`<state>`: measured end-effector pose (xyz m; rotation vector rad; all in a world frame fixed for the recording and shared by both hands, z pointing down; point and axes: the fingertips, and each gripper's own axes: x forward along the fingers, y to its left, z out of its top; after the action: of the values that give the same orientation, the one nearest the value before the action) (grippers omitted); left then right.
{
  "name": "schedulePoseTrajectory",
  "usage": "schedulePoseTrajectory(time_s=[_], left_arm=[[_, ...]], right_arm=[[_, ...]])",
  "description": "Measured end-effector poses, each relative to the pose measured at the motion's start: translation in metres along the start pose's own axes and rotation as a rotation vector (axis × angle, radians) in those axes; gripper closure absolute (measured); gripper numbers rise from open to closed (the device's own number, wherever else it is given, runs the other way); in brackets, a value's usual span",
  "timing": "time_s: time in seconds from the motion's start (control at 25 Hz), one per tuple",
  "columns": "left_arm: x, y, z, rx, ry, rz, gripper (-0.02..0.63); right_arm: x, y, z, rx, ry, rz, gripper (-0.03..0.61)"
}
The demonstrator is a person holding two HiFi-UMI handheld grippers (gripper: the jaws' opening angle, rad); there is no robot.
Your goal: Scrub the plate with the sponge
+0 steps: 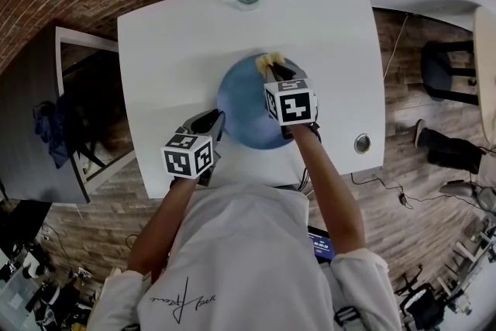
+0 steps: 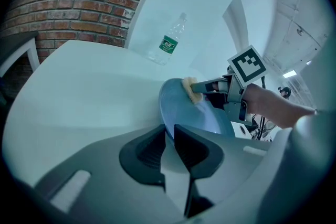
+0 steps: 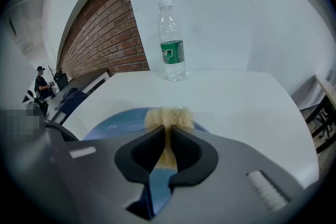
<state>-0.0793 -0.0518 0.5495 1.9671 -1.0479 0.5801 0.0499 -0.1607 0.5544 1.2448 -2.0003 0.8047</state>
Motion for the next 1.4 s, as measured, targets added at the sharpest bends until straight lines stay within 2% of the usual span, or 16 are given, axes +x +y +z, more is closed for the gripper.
schedulePoseTrajectory(time_s=[1.4], left_arm=[[0.002,0.003,0.000,-0.021,-0.003,0.002,0.545]], right_arm=[[0.012,0.029,0.004,-0.006,0.000,0.051,0.541]])
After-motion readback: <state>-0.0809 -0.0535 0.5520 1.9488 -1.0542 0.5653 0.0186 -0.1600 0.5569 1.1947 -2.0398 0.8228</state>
